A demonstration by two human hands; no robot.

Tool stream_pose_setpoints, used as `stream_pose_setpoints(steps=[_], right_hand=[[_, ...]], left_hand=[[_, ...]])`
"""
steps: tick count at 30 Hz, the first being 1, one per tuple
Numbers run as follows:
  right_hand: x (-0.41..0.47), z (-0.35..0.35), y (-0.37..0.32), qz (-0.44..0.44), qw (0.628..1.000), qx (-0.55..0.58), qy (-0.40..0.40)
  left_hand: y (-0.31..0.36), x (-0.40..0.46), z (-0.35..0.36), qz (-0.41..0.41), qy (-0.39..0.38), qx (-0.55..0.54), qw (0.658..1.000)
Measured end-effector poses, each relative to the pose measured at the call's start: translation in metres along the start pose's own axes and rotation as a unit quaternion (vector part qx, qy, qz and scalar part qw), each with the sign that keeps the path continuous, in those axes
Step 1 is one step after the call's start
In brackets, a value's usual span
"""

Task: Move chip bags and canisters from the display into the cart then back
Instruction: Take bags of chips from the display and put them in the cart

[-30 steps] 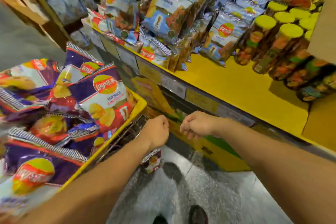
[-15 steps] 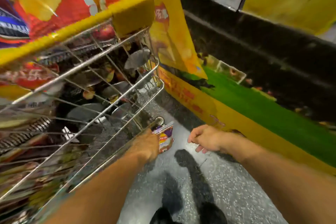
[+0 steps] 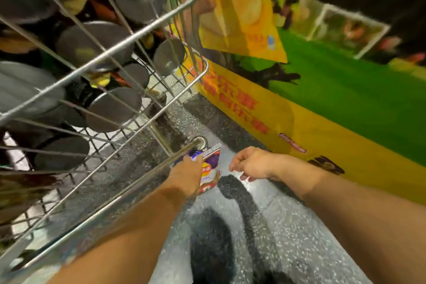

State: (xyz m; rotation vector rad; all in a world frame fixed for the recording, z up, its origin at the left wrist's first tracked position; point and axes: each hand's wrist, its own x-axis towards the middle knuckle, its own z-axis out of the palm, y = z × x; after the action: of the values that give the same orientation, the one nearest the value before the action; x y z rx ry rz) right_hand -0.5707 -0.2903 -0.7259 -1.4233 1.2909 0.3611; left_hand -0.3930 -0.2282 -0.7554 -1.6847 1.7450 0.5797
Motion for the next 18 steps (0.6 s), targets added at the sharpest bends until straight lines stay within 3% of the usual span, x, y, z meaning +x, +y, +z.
stream_pose_setpoints(steps=[5,9,12,14,18], right_hand=[[-0.025,-0.006,-0.002,0.004,0.999,-0.028,0.026],[-0.092,-0.035,-0.028,0.027,0.993,-0.104,0.054],[-0.158,-0.065,-0.056,0.078,0.986,-0.124,0.076],[-0.205,-0.084,-0.074,0.095,0.989,-0.102,0.046],[-0.286,-0.113,-0.114,0.054,0.995,0.082,0.021]], left_hand=[[0.005,-0.019,-0.029,-0.030,0.025,-0.024,0.999],[0.001,-0.065,-0.076,0.051,0.106,-0.041,0.992],[0.000,-0.115,-0.142,0.113,0.153,-0.137,0.972],[-0.002,-0.146,-0.183,0.152,0.158,-0.200,0.955],[-0.005,-0.214,-0.259,0.141,0.177,-0.245,0.943]])
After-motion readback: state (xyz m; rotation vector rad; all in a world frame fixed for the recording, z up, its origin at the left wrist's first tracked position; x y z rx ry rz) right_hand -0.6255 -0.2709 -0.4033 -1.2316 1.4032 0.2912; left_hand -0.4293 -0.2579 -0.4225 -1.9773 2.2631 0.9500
